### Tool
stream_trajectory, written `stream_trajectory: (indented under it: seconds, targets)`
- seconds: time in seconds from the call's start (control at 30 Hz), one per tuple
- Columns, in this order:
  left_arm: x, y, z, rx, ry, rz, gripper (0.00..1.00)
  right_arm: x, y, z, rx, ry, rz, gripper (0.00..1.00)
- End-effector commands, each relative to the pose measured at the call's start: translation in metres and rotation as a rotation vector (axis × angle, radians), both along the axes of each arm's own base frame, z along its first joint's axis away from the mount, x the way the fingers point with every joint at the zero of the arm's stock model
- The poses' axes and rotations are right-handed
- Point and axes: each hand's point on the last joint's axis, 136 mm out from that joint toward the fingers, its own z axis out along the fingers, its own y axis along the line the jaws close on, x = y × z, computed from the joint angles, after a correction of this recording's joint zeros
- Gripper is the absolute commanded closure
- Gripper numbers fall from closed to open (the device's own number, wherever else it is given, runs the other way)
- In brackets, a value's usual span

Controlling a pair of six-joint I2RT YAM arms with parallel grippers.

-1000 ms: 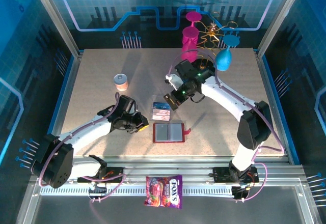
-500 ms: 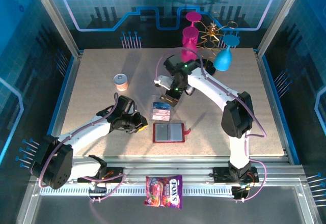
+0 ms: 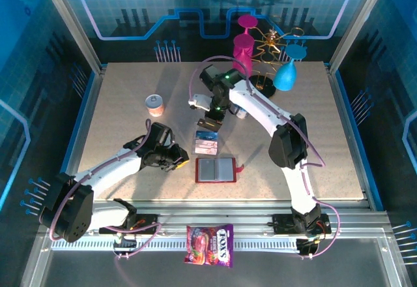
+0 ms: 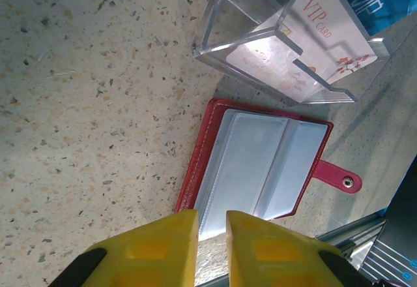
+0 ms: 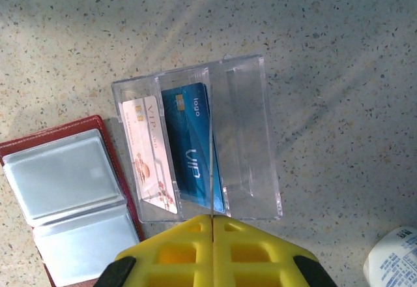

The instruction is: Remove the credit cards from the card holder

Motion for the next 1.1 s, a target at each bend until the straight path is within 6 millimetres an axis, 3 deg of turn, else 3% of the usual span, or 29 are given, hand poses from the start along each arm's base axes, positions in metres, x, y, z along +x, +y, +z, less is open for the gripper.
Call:
stream_trajectory:
  seconds: [0.0,0.33,0.4,0.67,1.07]
  targets:
    - [-0.003,0.005,0.001,-0.003,0.012,0.019,0.80,-0.012,0.003,-0.003,-0.020,0.056,0.053,1.00]
    - [-0.006,0.007,0.002,-0.002,0.012,0.026,0.80,-0.010,0.012,0.002,-0.014,0.071,0.112,1.00]
    - [-0.007,0.008,0.003,-0.001,0.009,0.028,0.80,-0.007,0.012,-0.011,-0.044,0.085,0.119,1.00]
    - [-0.010,0.011,0.001,-0.005,0.013,0.038,0.80,0.006,0.011,-0.014,-0.079,0.038,0.132,1.00]
    - [-0.010,0.011,0.002,-0.010,0.007,0.040,0.80,0.008,0.007,-0.025,-0.118,0.035,0.157,1.00]
